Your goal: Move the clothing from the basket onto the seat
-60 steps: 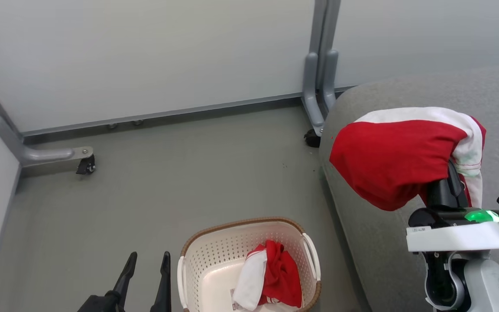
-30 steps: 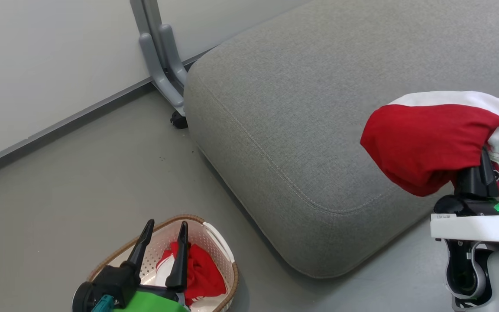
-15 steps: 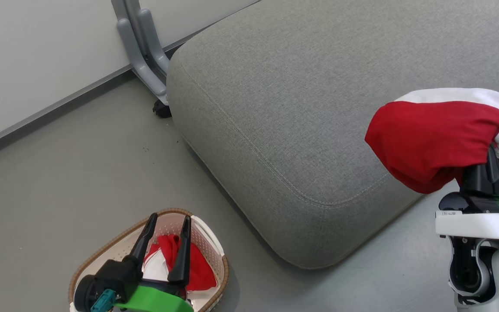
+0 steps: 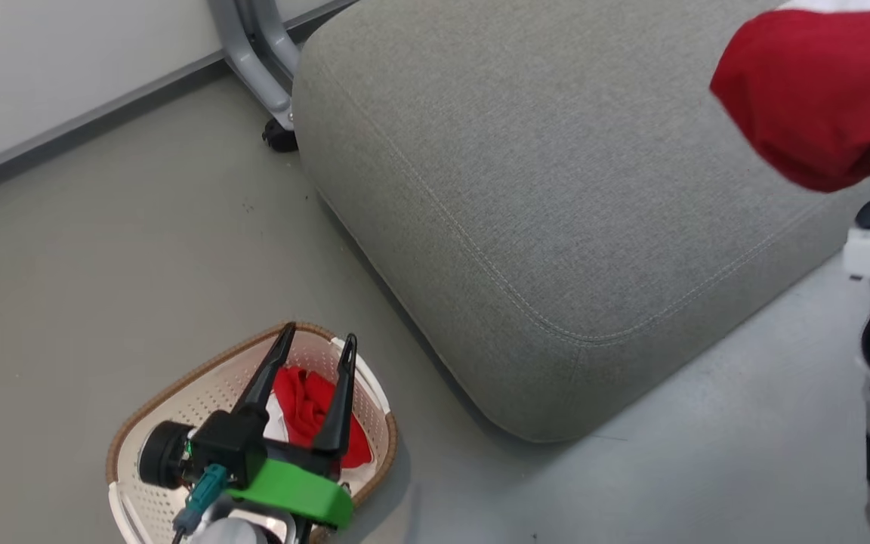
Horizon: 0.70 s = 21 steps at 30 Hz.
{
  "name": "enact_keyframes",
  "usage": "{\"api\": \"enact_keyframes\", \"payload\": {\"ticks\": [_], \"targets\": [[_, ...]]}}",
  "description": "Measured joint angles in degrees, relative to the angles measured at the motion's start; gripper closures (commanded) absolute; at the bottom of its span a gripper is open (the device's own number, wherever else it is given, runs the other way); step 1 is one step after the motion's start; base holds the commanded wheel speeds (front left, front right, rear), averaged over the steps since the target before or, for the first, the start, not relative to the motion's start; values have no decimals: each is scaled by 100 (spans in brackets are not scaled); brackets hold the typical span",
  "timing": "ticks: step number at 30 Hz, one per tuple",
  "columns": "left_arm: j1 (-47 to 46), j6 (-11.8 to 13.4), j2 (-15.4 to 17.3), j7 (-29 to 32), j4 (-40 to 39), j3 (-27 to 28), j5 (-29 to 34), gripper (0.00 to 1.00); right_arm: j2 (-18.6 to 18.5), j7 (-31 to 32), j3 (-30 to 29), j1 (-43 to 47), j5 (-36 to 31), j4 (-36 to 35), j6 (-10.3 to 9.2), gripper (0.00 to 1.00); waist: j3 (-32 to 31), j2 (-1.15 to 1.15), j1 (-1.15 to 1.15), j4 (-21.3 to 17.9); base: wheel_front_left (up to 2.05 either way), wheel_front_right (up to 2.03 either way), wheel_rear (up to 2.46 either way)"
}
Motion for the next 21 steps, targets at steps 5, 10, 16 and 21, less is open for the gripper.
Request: {"api": "enact_keyframes", "payload": {"ticks": [5, 10, 16, 21], "targets": [[-384, -22, 0, 0, -59, -42, 209, 0, -431, 0, -193, -969, 35, 324, 0, 100, 482, 0, 0, 211, 0, 0, 0], [-760, -44, 2, 0, -85, -219, 358, 0, -824, 0, -318, -1904, 52, 788, 0, 100, 1092, 0, 2, 518, 0, 0, 0], [-1067, -48, 16, 0, -74, -342, 385, 0, -1150, 0, -280, -2668, -10, 1461, 0, 100, 1724, 0, 2, 925, 0, 0, 0], [-1161, -48, 23, 0, -68, -493, 383, 0, -1402, 0, -247, -3076, -135, 2126, 0, 100, 2185, 0, 2, 1303, 0, 0, 0]]}}
